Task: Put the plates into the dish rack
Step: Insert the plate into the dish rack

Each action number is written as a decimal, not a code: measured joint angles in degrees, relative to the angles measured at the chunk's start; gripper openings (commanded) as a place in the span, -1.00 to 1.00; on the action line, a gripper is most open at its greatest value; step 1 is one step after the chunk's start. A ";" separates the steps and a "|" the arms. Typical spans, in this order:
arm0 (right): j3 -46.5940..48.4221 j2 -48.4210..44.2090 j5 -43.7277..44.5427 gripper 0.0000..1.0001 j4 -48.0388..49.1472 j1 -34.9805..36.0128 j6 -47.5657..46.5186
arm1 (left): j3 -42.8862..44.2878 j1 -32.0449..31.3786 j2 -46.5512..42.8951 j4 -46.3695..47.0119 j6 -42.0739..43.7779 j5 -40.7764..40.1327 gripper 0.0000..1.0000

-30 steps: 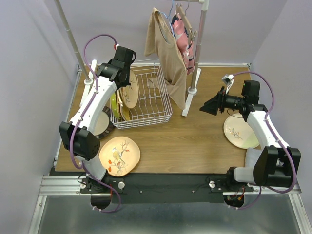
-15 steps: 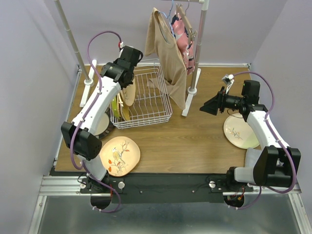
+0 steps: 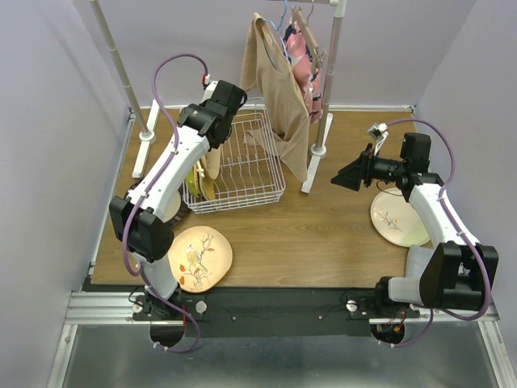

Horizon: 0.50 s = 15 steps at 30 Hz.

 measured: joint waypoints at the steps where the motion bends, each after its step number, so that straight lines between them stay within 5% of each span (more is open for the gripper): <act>1: 0.00 0.00 0.02 0.58 0.02 0.00 0.00 | 0.02 -0.28 0.17 -0.09 -0.20 -0.37 -1.00; 15: 0.00 0.00 0.15 0.58 0.02 0.00 0.00 | 0.74 -3.19 1.86 -0.96 -1.68 -4.59 -1.00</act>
